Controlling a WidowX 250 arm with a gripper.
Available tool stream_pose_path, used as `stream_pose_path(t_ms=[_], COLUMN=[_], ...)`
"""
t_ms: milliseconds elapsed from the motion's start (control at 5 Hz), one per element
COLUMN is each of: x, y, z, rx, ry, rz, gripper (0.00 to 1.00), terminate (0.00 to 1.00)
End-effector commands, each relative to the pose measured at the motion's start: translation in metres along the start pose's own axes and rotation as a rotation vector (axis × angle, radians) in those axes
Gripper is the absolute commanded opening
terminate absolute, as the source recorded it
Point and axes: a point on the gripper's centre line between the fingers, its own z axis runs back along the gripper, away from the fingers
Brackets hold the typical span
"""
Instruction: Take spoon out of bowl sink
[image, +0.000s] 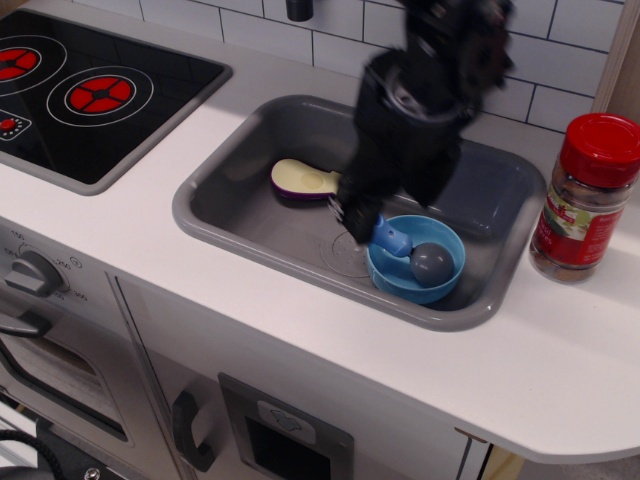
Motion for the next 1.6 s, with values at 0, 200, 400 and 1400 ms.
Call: stream_pose_path(t_ms=[0,200,400,1400], x=[0.009,0.016,0.008,0.000], y=[-0.021,-0.026,-0.023,-0.024], z=[-0.014,-0.020,-0.025,-0.031], rx=[-0.057,-0.048,-0.030,-0.003], ry=[-0.046,-0.035,-0.029,-0.043], rz=[0.288,0.363,0.364,0.326], gripper=[1.00,1.00,1.00,0.00], terminate=[0.00,0.00,0.00,0.00])
